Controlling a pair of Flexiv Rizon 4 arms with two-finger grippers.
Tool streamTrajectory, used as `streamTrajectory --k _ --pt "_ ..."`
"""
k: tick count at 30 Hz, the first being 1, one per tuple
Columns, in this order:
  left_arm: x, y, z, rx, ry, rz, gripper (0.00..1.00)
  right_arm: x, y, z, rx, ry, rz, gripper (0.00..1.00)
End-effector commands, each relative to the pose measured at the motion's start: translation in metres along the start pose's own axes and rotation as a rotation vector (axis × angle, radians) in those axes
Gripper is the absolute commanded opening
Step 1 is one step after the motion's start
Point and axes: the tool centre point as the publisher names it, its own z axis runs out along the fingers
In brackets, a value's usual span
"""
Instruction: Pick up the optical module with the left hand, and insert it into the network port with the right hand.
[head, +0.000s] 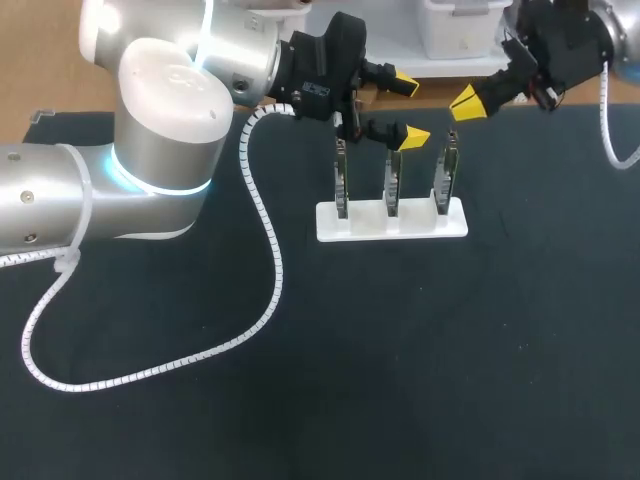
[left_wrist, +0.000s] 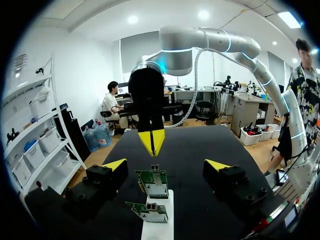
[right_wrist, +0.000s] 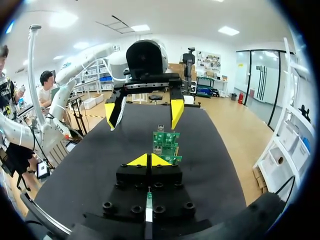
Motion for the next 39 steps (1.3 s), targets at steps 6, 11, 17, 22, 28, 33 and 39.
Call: streamTrajectory --k 6,11,17,22,28,33,39 --pt "-0.001 0.001 0.000 0.001 0.007 -0.003 1.00 0.015 0.001 0.008 -0.007 0.017 0.033 0.00" --pt "-0.001 0.001 0.000 0.001 0.007 -0.003 1.00 0.020 0.002 0.010 -0.010 0.021 0.047 0.00" --pt "-0.001 0.001 0.000 0.001 0.007 -0.003 1.00 0.023 0.002 0.013 -0.017 0.022 0.053 0.00" --pt "-0.001 0.001 0.000 0.001 0.007 -0.003 1.00 0.027 0.002 0.015 -0.021 0.022 0.063 0.00" --pt "-0.001 0.001 0.000 0.001 0.007 -0.003 1.00 0.029 0.003 0.016 -0.021 0.024 0.070 0.00" --pt "-0.001 0.001 0.000 0.001 0.007 -0.003 1.00 0.031 0.001 0.017 -0.021 0.027 0.075 0.00" --pt "-0.001 0.001 0.000 0.001 0.007 -0.003 1.00 0.037 0.001 0.021 -0.030 0.022 0.093 0.00"
